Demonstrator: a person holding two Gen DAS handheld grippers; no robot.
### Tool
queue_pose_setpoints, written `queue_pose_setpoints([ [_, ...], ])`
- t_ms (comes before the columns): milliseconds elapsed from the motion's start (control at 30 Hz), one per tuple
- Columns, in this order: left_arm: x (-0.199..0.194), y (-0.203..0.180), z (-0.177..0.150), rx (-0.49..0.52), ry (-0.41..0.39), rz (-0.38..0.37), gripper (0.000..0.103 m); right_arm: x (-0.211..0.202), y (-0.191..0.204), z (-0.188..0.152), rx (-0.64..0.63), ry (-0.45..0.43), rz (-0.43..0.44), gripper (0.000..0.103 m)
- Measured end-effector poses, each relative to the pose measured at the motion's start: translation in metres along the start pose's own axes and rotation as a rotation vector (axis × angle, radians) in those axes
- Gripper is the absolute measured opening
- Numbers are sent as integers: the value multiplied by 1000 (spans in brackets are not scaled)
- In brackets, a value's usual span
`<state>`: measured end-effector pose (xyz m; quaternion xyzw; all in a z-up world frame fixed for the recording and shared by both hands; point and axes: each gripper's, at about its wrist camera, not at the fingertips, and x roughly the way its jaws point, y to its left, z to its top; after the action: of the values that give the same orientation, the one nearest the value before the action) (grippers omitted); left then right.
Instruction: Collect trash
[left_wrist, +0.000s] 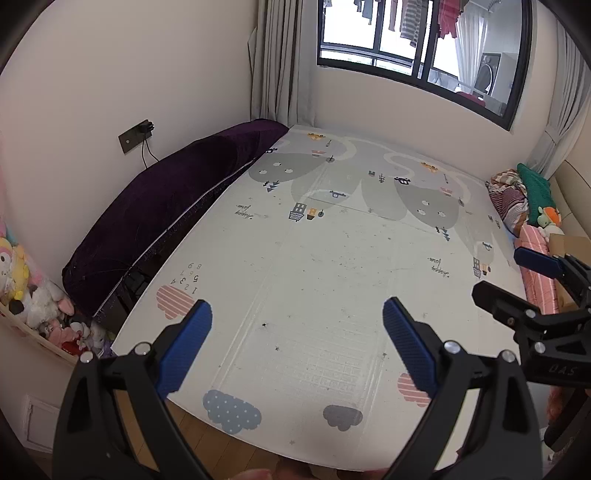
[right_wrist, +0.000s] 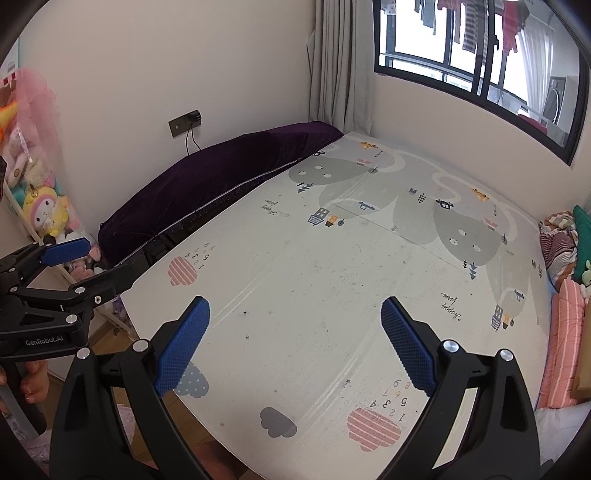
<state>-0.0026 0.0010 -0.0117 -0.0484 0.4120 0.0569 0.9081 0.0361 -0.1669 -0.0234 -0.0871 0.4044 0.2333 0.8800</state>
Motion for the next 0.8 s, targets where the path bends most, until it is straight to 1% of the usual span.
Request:
queue_pose_setpoints([
  [800, -1, -2, -3, -3, 11, 8, 93, 2, -3, 0, 7, 6, 0, 91],
])
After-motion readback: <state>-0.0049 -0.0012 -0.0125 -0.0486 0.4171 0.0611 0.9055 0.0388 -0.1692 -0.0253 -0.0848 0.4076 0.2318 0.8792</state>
